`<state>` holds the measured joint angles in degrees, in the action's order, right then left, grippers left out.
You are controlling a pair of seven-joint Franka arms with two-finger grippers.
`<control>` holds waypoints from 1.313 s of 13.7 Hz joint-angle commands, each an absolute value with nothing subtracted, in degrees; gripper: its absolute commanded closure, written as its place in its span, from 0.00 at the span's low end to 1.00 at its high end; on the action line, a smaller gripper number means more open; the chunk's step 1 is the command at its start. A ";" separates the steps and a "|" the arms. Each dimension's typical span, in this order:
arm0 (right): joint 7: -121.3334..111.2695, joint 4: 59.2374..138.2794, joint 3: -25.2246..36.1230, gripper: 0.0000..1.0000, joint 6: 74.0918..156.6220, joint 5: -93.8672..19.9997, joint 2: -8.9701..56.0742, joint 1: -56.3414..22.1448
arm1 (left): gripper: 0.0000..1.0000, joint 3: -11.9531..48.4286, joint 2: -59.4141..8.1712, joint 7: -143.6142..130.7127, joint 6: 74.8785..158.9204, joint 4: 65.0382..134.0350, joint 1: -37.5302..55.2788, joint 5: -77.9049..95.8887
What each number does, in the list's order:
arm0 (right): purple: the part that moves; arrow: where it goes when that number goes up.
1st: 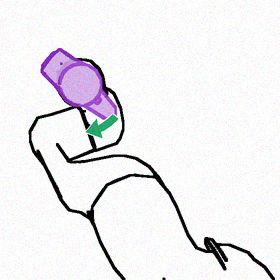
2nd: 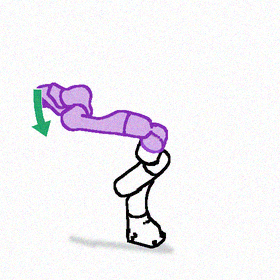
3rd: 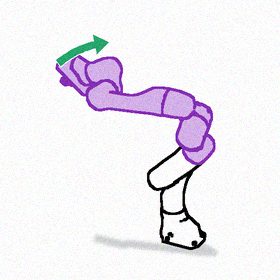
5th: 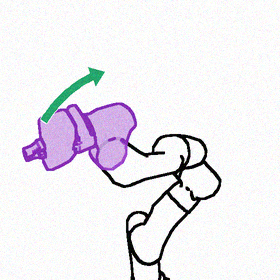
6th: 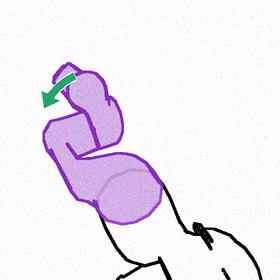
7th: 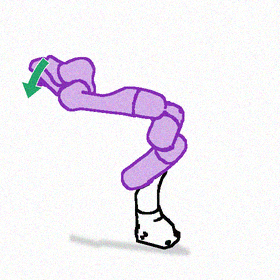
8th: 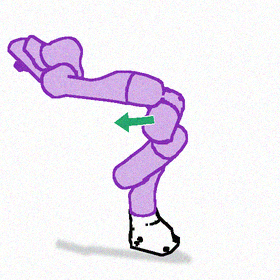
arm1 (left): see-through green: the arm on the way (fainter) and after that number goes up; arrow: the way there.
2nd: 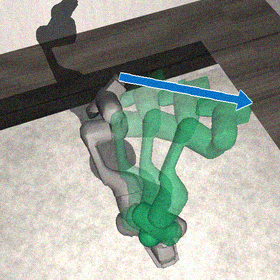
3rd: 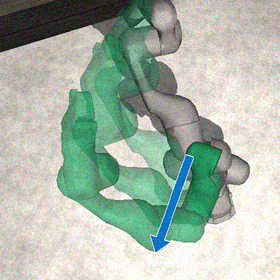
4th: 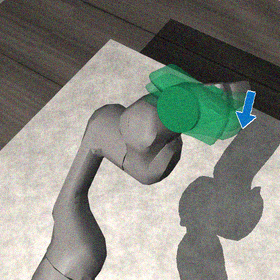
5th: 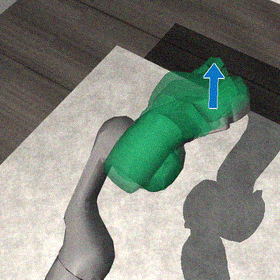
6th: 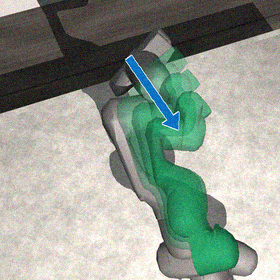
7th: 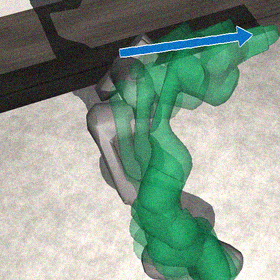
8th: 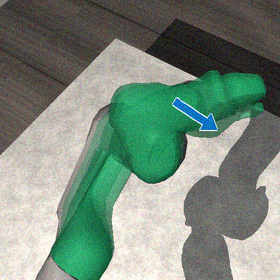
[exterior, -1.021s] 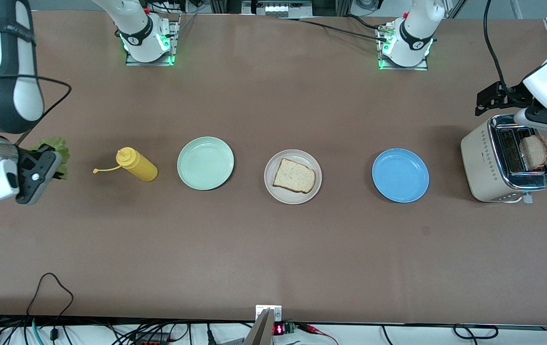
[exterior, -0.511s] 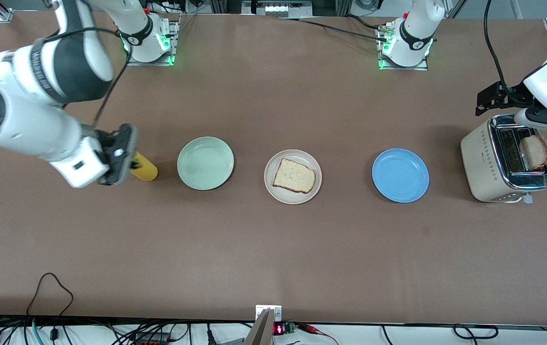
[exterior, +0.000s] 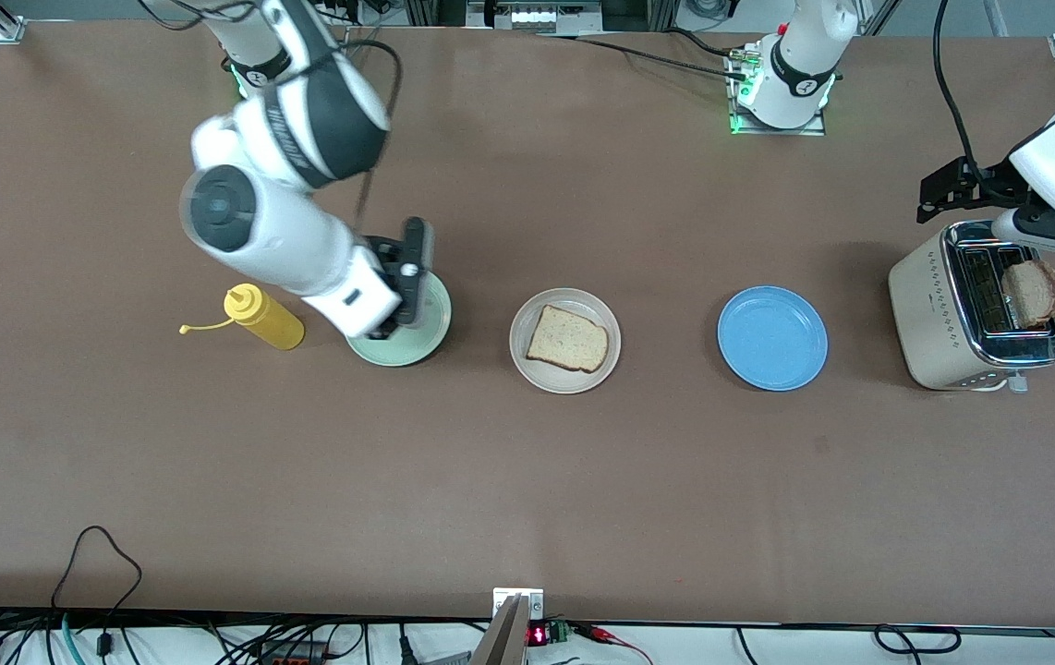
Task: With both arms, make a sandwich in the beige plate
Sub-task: 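Carry the lettuce onto the bread on the beige plate and release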
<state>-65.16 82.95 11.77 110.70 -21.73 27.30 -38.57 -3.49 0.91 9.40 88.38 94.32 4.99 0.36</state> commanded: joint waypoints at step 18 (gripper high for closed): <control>-36.84 73.30 8.17 0.01 152.40 -25.58 50.71 -51.42 | 0.00 -3.52 1.23 8.88 87.80 94.48 4.83 1.14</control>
